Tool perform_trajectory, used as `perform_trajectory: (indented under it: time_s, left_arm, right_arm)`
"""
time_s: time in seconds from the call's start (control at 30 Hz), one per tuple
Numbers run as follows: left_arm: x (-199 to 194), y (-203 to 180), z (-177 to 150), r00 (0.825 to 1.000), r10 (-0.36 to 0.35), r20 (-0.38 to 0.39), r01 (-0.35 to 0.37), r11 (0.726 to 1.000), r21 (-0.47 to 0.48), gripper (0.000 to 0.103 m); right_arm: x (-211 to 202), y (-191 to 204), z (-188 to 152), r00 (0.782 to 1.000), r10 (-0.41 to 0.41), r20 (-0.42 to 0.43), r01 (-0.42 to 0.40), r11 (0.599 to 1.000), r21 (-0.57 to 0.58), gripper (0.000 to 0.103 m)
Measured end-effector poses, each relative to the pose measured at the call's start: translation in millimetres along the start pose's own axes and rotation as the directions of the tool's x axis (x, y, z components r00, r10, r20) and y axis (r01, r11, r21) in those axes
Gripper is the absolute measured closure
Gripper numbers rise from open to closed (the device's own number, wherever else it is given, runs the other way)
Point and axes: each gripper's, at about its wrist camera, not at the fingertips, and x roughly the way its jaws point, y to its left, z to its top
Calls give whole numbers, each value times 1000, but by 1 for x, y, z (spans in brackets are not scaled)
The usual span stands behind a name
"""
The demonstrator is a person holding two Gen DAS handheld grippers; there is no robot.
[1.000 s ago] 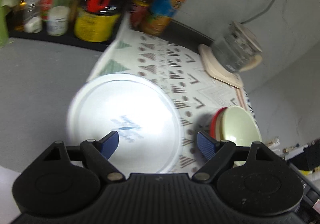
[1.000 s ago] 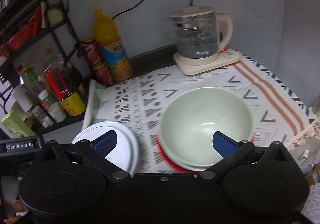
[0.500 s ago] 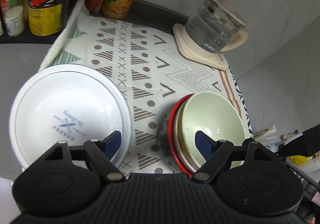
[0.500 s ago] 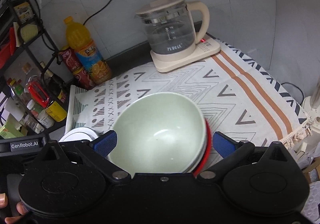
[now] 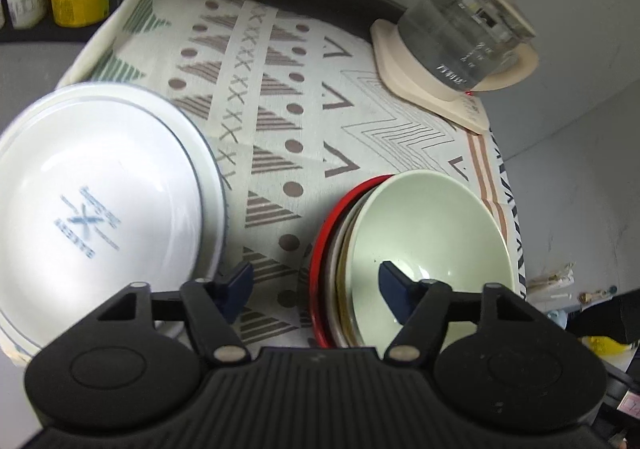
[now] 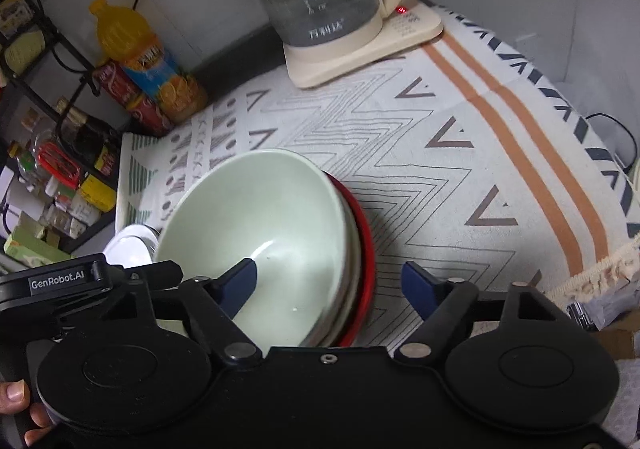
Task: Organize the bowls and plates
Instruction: 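Close both grippers on the rim of the bowl stack, then lift the bowl stack with both grippers and lower it onto the plates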
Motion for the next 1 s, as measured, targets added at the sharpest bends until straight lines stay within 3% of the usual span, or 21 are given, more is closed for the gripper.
perform_trajectory:
  time_s: [0.3,0.43,0.53,1.0]
  left_arm:
    - [25,1,-10,999,32,-31,-36,990,-133,63]
    - [33,5,-14,998,33,-56,-43,982,-183,70]
    - [35,7,-16,998,21,-59,-32,979,-200,71]
    - [38,3,-14,998,28,-57,-39,978,-205,71]
  right_arm:
    - [27,-13,19,991,64,-121,-74,994,-77,56]
    - [37,-11,22,983,63,-174,-84,990,-116,59]
    - [45,-12,23,976,48,-214,-77,988,-131,66]
    - [53,-19,27,970,78,-231,-105,989,-107,69]
